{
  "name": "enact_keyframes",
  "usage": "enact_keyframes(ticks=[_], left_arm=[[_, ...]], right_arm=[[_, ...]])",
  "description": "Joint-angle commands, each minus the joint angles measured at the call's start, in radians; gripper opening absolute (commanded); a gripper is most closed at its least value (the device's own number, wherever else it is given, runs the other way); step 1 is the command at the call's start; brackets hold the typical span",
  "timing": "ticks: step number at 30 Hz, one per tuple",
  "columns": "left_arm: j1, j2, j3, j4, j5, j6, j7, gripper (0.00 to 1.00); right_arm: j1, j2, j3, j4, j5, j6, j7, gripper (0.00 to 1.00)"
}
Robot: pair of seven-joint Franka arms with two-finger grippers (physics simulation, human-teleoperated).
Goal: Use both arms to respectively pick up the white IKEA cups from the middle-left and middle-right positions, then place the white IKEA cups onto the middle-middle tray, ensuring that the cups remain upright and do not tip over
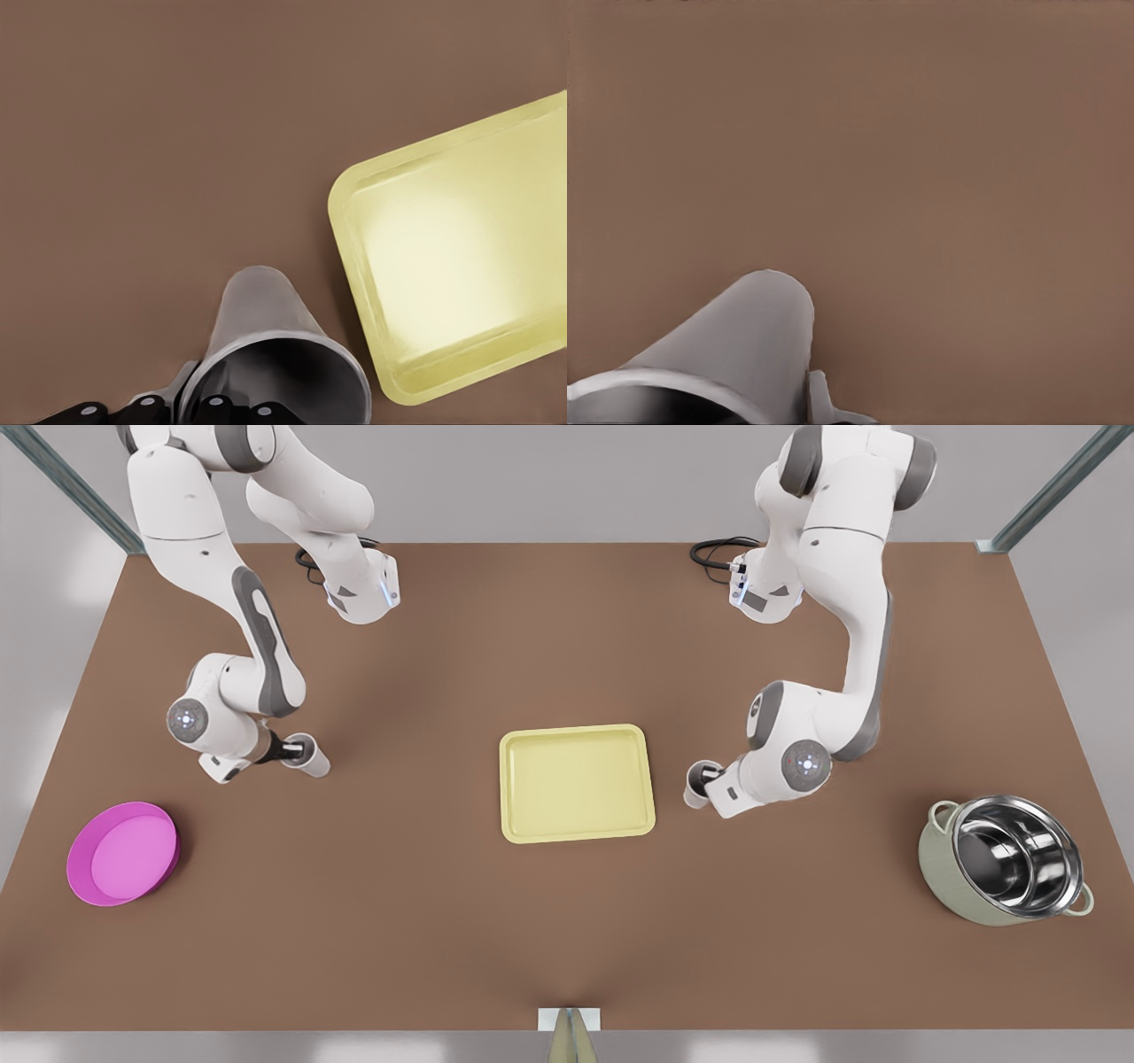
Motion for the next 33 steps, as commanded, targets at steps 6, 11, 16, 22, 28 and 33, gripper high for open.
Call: enact_keyframes(ticks=[6, 11, 16, 22, 28, 33], left_arm=[[0.004, 0.086, -0.199, 0.002, -0.082, 0.307, -0.858, 0.21], [0.000, 0.126, -0.219, 0.002, -0.079, 0.343, -0.877, 0.21], [-0.006, 0.149, -0.222, -0.007, -0.073, 0.349, -0.898, 0.21], [-0.006, 0.163, -0.222, -0.006, -0.070, 0.352, -0.898, 0.58], [-0.006, 0.114, -0.222, -0.003, -0.070, 0.280, -0.926, 1.00], [0.144, -0.026, -0.213, 0.282, 0.071, -0.373, -0.894, 1.00]], right_arm=[[0.142, 0.001, 0.005, 0.156, -0.002, -0.008, 0.010, 0.21], [0.398, 0.182, 0.004, 0.440, 0.126, -0.008, 0.116, 0.21], [0.615, 0.278, 0.004, 0.604, 0.125, -0.003, 0.319, 0.21], [0.767, 0.307, 0.034, 0.599, 0.162, -0.006, 0.317, 0.21], [0.776, 0.383, 0.050, 0.613, 0.186, 0.023, 0.319, 0.21], [0.773, 0.395, 0.050, 0.618, 0.188, 0.029, 0.317, 1.00]])
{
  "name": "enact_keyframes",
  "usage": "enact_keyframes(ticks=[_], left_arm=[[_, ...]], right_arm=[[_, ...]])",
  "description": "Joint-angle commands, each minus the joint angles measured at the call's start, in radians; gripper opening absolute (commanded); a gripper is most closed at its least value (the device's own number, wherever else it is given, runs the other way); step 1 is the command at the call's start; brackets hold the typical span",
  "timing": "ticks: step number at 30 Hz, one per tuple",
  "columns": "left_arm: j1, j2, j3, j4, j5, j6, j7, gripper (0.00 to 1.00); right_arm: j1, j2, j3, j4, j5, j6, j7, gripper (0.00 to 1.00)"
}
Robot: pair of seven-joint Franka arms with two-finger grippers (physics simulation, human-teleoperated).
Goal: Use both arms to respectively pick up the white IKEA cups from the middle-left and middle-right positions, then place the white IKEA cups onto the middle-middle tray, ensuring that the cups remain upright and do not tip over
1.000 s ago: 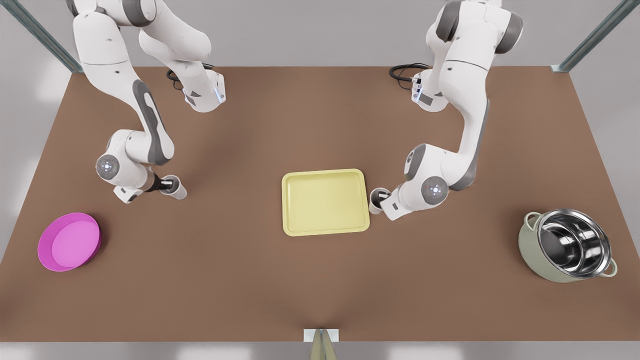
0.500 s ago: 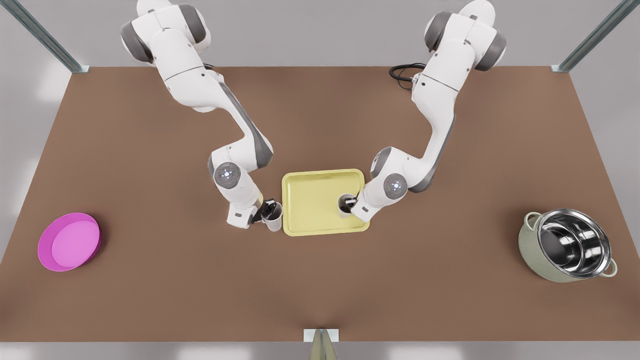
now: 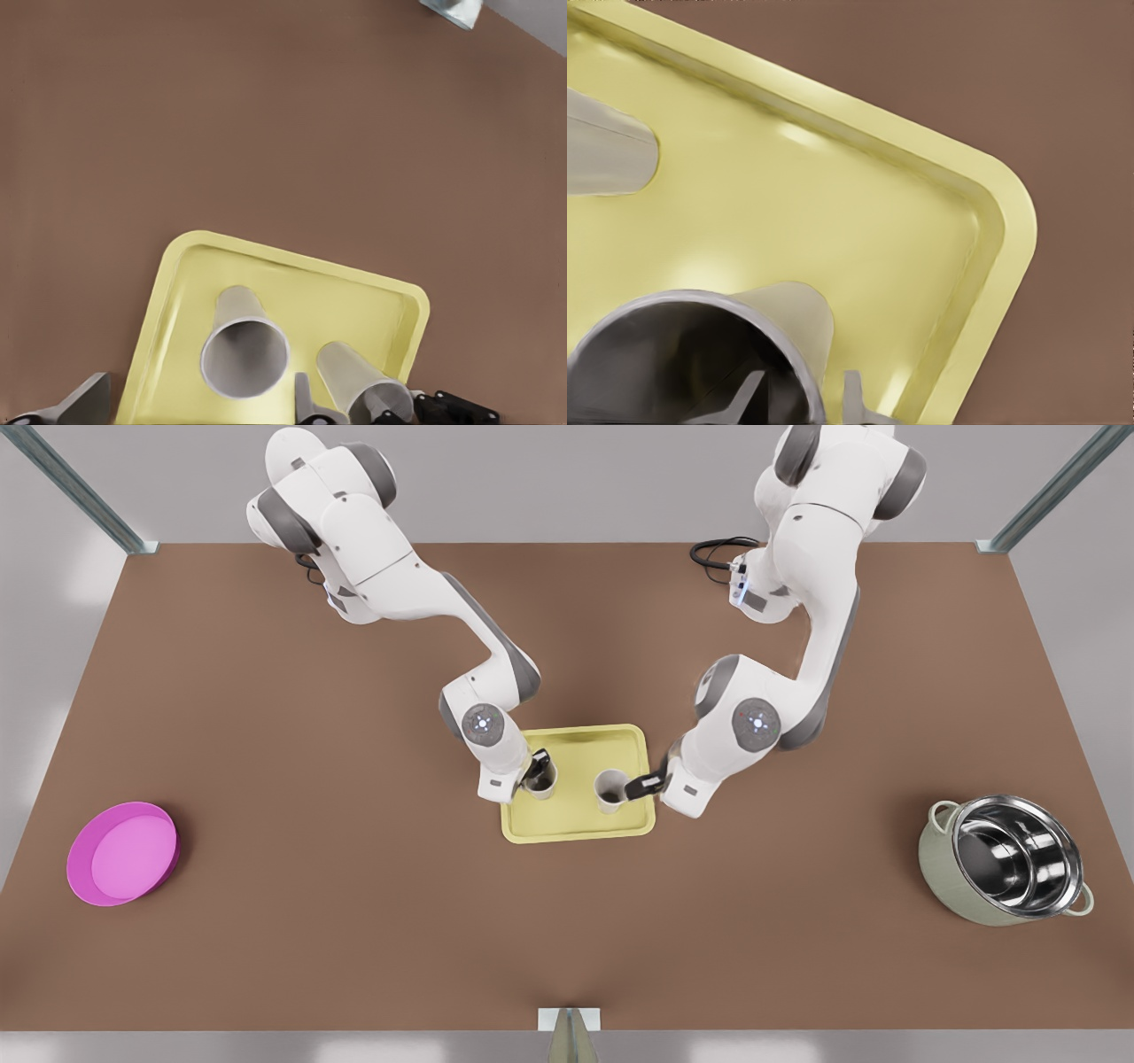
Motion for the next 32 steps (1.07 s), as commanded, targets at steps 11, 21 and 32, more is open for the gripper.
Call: enact_keyframes(ticks=[11, 21, 32], left_arm=[[0.257, -0.171, -0.001, 0.130, 0.351, -0.653, 0.733, 1.00], [0.258, -0.177, -0.012, 0.135, 0.319, -0.667, 0.735, 1.00], [0.258, -0.174, -0.012, 0.135, 0.322, -0.669, 0.735, 1.00]], right_arm=[[0.002, -0.067, 0.000, 0.017, 0.021, -0.039, 0.072, 1.00], [-0.421, -0.117, -0.021, 0.291, -0.123, -0.734, 0.063, 1.00], [-0.570, -0.613, -0.101, 0.158, -0.203, -0.909, -0.091, 1.00]])
